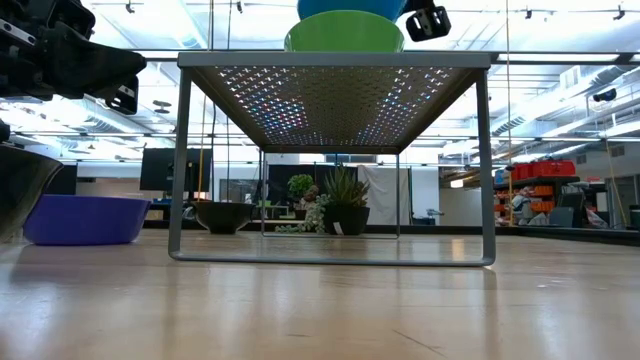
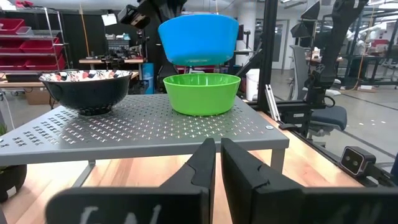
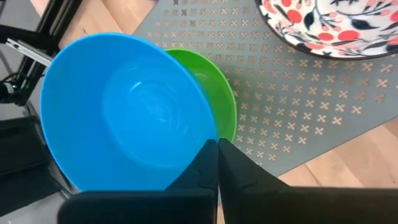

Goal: Pick & Place Mini bowls
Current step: Stack the light blue bowl on the green bowl on the shelf

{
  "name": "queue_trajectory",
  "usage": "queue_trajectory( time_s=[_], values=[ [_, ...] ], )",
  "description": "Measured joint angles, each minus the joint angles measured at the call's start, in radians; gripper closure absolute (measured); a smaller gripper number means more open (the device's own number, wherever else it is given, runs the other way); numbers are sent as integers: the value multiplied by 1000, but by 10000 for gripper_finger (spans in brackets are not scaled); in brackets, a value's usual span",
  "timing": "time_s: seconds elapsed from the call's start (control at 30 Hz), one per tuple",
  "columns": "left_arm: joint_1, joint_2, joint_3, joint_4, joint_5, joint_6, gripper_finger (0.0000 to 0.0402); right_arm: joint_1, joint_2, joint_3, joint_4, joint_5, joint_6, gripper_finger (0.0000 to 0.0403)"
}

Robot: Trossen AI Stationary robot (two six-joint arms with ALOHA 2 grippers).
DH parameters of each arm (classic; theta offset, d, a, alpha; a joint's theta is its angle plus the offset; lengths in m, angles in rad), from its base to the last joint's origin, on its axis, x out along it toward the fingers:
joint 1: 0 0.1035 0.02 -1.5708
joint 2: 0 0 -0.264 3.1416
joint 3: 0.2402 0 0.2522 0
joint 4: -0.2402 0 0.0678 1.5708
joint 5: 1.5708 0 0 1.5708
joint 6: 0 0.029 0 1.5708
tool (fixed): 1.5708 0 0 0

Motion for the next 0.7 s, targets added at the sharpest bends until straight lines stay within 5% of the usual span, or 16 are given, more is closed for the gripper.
queue_trajectory(
  time_s=[0.7],
  values=[
    [0, 0, 0, 0, 0, 0, 372, 10, 37, -1, 24, 10, -3, 402]
  ],
)
